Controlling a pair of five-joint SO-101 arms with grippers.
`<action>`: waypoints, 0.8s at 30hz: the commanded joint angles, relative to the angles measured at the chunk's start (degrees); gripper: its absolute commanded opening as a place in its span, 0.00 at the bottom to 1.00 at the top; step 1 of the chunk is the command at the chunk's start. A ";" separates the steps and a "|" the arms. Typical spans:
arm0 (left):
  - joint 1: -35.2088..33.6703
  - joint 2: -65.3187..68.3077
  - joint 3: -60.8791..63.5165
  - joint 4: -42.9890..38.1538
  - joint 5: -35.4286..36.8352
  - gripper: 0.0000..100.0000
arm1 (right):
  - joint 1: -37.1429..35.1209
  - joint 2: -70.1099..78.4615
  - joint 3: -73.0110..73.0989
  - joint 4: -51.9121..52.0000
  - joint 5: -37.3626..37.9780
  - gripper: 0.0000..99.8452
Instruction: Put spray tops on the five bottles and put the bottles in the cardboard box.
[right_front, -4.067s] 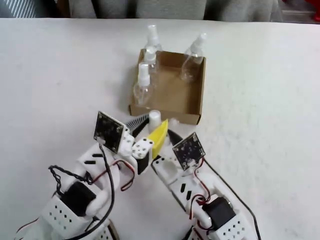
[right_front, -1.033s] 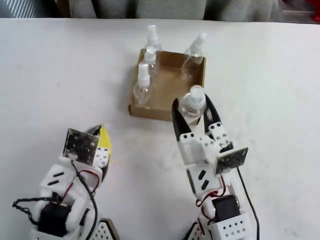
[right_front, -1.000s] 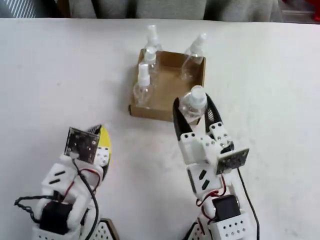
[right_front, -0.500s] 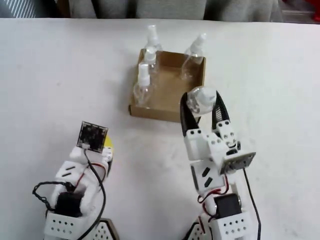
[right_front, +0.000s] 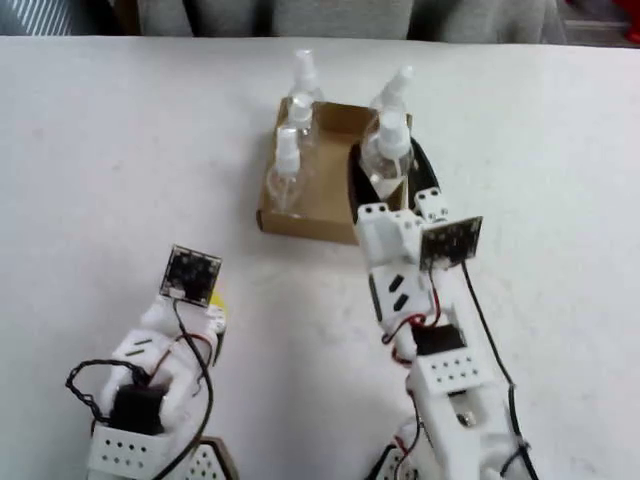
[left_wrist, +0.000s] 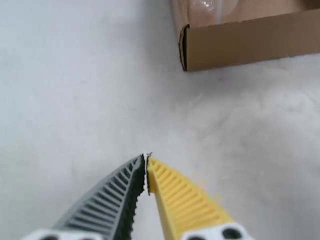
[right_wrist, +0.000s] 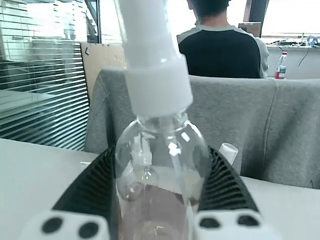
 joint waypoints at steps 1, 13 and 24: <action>-0.04 -0.75 -0.18 1.41 -0.62 0.02 | 1.63 13.85 -6.51 -10.24 -0.44 0.02; -0.22 -0.66 -0.18 1.32 -0.62 0.02 | 3.12 48.75 -19.78 -24.92 -0.44 0.02; -0.22 -0.66 -0.18 1.32 -0.70 0.02 | 4.09 67.65 -27.69 -34.24 -0.18 0.02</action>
